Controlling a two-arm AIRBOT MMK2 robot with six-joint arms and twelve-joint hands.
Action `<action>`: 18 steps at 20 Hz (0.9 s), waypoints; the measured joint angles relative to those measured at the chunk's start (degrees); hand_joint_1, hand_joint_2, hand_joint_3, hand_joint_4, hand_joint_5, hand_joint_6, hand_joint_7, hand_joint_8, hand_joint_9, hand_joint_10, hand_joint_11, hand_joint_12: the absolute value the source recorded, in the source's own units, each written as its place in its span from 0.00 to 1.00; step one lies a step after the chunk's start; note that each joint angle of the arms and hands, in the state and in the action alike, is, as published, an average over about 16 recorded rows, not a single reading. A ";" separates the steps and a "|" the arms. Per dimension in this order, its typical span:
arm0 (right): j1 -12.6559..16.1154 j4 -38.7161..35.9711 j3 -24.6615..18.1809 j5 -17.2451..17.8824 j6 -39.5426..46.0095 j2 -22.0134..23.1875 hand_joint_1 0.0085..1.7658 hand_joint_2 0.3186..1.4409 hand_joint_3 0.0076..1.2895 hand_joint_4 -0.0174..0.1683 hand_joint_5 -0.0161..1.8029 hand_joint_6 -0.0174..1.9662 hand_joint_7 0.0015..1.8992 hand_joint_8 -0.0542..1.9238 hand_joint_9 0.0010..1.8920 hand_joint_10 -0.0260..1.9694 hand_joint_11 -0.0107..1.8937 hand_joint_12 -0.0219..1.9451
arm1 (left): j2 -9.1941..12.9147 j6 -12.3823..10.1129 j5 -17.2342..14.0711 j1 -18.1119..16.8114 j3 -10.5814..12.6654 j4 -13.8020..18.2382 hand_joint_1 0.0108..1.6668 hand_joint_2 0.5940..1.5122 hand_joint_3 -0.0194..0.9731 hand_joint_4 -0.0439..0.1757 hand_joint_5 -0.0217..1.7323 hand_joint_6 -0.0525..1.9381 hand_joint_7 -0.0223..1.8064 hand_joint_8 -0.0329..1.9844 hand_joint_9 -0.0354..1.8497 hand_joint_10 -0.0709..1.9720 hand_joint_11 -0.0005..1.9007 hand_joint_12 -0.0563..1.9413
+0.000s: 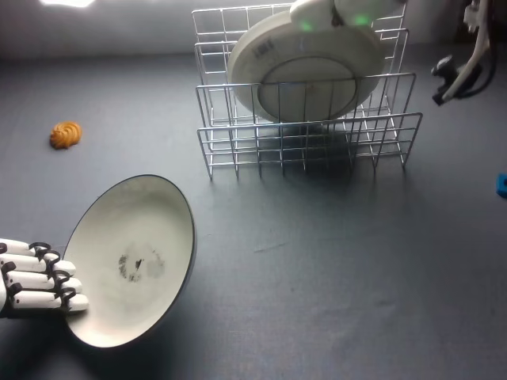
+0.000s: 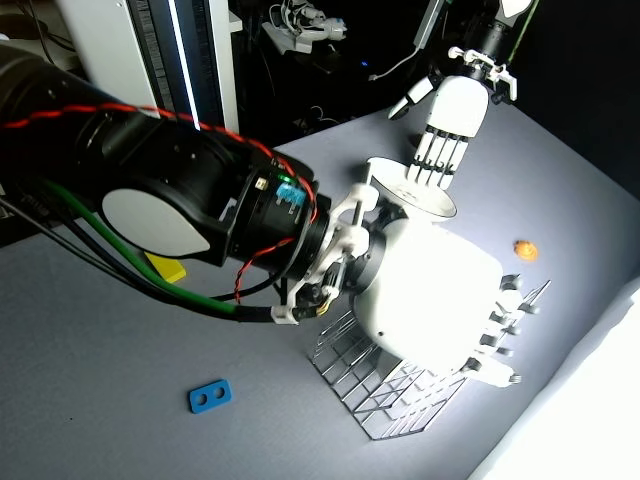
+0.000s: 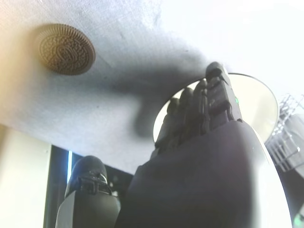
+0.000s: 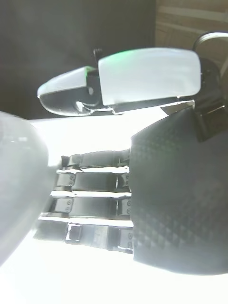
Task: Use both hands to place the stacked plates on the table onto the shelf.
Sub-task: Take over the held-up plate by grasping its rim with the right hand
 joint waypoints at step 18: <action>-4.41 -6.79 -22.78 7.41 -35.98 1.94 0.61 0.51 0.00 0.11 0.02 0.03 0.01 0.03 0.01 0.02 0.02 0.07 | 0.51 -1.85 1.32 0.57 -1.10 -0.03 0.00 0.51 0.03 0.18 0.01 0.02 0.01 0.01 0.01 0.01 0.01 0.04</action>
